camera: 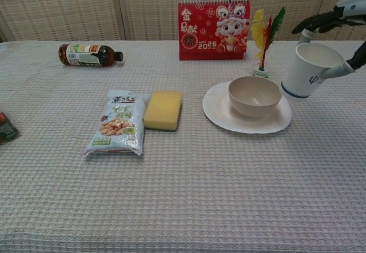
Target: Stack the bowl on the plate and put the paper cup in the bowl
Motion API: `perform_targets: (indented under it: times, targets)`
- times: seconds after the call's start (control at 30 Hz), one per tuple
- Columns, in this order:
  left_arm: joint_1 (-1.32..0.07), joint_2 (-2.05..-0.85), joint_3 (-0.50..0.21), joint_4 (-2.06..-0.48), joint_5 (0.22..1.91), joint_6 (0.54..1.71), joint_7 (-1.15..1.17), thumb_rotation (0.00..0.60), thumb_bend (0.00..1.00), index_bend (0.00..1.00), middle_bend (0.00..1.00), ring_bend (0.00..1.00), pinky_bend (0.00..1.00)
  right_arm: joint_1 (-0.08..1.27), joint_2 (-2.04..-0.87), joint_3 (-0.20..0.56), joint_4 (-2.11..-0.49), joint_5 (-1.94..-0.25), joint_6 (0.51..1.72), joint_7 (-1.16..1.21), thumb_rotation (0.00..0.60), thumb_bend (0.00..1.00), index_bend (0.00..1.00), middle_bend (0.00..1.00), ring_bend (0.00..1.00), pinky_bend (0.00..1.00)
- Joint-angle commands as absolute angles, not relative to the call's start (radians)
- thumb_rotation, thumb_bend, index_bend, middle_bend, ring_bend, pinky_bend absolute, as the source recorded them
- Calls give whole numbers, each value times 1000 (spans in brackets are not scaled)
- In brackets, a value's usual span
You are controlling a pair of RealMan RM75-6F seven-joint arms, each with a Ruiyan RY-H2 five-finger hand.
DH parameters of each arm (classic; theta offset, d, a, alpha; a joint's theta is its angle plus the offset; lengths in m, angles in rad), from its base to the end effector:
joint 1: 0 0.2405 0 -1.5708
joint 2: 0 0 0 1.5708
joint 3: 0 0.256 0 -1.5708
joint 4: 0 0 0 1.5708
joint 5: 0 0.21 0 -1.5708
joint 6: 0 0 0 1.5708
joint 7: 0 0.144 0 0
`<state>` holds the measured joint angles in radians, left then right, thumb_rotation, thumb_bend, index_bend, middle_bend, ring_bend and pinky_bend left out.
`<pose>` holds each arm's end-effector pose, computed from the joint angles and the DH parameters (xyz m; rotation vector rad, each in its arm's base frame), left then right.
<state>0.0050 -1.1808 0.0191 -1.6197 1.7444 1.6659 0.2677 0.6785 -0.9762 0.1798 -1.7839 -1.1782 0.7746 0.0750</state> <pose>-0.2808 0.1360 0.1421 -1.5044 -0.6252 -0.9014 -0.1815 -0.3360 0.1258 1.8204 -1.1883 0.8893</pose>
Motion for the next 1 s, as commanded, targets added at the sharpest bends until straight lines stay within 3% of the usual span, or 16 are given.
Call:
perform_targets:
  times: [0.03, 0.47, 1.0]
  targets:
    - [5, -1177, 18, -1620, 1742, 1666, 260, 600, 314, 0, 0, 0, 259, 713, -1016, 220, -1756, -1105, 782, 71, 600, 244, 364, 55, 0, 0]
    - [11, -1153, 14, -1614, 1740, 1690, 203, 600, 314, 0, 0, 0, 259, 802, -1280, 230, -1518, -981, 766, 19, 600, 237, 364, 55, 0, 0]
    - [18, -1142, 17, -1613, 1752, 1708, 178, 600, 314, 0, 0, 0, 259, 880, -1360, 214, -1455, -837, 733, -140, 600, 221, 364, 55, 0, 0]
